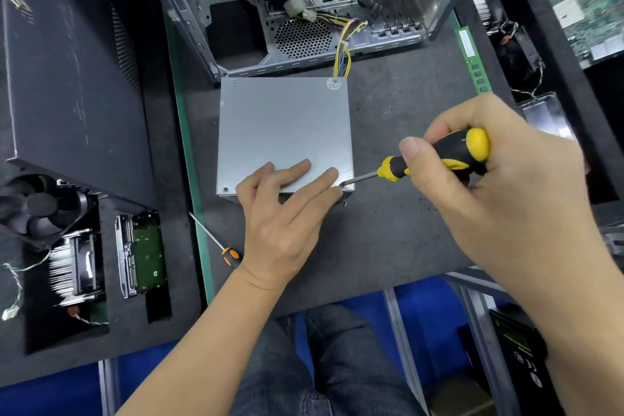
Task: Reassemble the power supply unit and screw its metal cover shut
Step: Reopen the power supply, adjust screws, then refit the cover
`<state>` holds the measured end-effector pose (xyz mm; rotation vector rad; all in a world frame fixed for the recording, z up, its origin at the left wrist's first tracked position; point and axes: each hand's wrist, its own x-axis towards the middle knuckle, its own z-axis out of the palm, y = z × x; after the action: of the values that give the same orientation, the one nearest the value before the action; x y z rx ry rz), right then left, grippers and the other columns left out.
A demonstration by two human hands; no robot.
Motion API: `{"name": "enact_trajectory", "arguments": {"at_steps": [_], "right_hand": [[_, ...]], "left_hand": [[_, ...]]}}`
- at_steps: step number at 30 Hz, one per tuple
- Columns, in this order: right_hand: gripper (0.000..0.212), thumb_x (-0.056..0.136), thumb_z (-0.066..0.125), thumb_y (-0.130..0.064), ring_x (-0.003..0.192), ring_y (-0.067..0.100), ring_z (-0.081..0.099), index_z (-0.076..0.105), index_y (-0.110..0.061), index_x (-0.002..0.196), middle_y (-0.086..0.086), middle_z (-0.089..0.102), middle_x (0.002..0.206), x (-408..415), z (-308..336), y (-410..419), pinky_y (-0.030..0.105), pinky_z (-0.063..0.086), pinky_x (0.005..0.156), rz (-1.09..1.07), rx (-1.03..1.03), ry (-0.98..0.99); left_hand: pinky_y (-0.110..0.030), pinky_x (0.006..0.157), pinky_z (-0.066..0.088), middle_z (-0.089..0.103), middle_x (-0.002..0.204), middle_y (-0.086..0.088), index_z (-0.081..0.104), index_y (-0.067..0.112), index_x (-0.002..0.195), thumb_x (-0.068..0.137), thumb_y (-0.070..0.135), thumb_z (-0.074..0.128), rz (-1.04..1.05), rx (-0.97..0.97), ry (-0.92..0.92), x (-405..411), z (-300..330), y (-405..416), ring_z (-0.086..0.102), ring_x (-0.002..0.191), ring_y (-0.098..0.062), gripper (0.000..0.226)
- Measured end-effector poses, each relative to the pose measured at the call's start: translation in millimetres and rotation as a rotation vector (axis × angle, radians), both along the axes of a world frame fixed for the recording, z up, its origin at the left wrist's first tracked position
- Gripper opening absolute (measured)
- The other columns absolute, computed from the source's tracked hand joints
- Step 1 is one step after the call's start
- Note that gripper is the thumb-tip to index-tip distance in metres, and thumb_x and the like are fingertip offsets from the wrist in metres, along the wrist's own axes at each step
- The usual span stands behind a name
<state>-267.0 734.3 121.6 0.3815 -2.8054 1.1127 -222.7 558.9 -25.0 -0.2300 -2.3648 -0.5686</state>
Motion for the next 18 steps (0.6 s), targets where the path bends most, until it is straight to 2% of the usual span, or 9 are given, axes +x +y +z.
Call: {"name": "enact_trajectory", "arguments": {"at_steps": [8,12,14,15,16,17,18], "right_hand": [[0.018,0.090,0.065,-0.034,0.066,0.010,0.051,0.055,-0.020,0.085,-0.003,0.054,0.059,-3.1,2.5,-1.6,0.012,0.037,0.054,0.032,0.056,0.031],[0.027,0.087,0.073,-0.040,0.067,0.000,0.054,0.062,-0.017,0.083,-0.013,0.054,0.061,-6.2,11.0,-2.3,0.004,0.038,0.060,0.029,0.080,-0.015],[0.031,0.081,0.071,-0.049,0.065,0.010,0.054,0.062,-0.019,0.079,-0.013,0.050,0.056,-10.1,19.2,-0.6,0.005,0.038,0.059,0.028,0.152,-0.031],[0.035,0.078,0.069,-0.054,0.060,0.015,0.052,0.061,-0.020,0.076,-0.011,0.049,0.054,-12.8,22.8,-0.4,0.008,0.038,0.058,0.041,0.217,-0.041],[0.040,0.076,0.065,-0.060,0.057,0.016,0.051,0.059,-0.021,0.073,-0.010,0.051,0.054,-15.7,26.1,-1.5,0.018,0.043,0.059,0.059,0.279,-0.060],[0.045,0.075,0.061,-0.065,0.059,0.018,0.052,0.056,-0.020,0.070,-0.008,0.053,0.055,-19.3,27.8,-3.4,0.029,0.044,0.060,0.073,0.335,-0.076],[0.050,0.075,0.056,-0.069,0.063,0.025,0.052,0.054,-0.019,0.069,-0.006,0.053,0.058,-23.2,28.3,-4.9,0.034,0.041,0.062,0.083,0.385,-0.097]], "left_hand": [[-0.051,0.088,0.045,0.074,0.108,0.007,0.082,0.013,0.091,0.085,-0.002,0.075,-0.007,-0.017,0.011,0.0,-0.6,-0.5,0.072,0.093,-0.032,0.018],[-0.051,0.088,0.044,0.074,0.109,0.007,0.082,0.013,0.091,0.089,-0.002,0.071,-0.008,-0.026,0.014,-0.4,-0.4,-0.3,0.071,0.093,-0.032,0.018],[-0.051,0.089,0.044,0.074,0.109,0.006,0.082,0.013,0.091,0.093,0.000,0.066,-0.012,-0.024,0.015,-0.1,-0.2,0.4,0.071,0.093,-0.033,0.020],[-0.051,0.088,0.044,0.074,0.109,0.006,0.082,0.013,0.091,0.093,0.000,0.067,-0.011,-0.027,0.017,0.0,-0.1,-0.1,0.071,0.093,-0.033,0.019],[-0.051,0.088,0.045,0.074,0.108,0.006,0.082,0.013,0.091,0.091,0.000,0.069,-0.008,-0.025,0.012,-0.4,0.6,-0.4,0.071,0.093,-0.033,0.018],[-0.052,0.087,0.045,0.074,0.108,0.005,0.082,0.013,0.090,0.090,0.000,0.072,-0.001,-0.024,0.015,-0.6,0.8,0.1,0.072,0.093,-0.032,0.016],[-0.052,0.087,0.046,0.075,0.107,0.006,0.082,0.013,0.090,0.089,0.001,0.073,0.015,-0.023,0.027,-0.6,1.1,1.4,0.072,0.092,-0.032,0.015]]}}
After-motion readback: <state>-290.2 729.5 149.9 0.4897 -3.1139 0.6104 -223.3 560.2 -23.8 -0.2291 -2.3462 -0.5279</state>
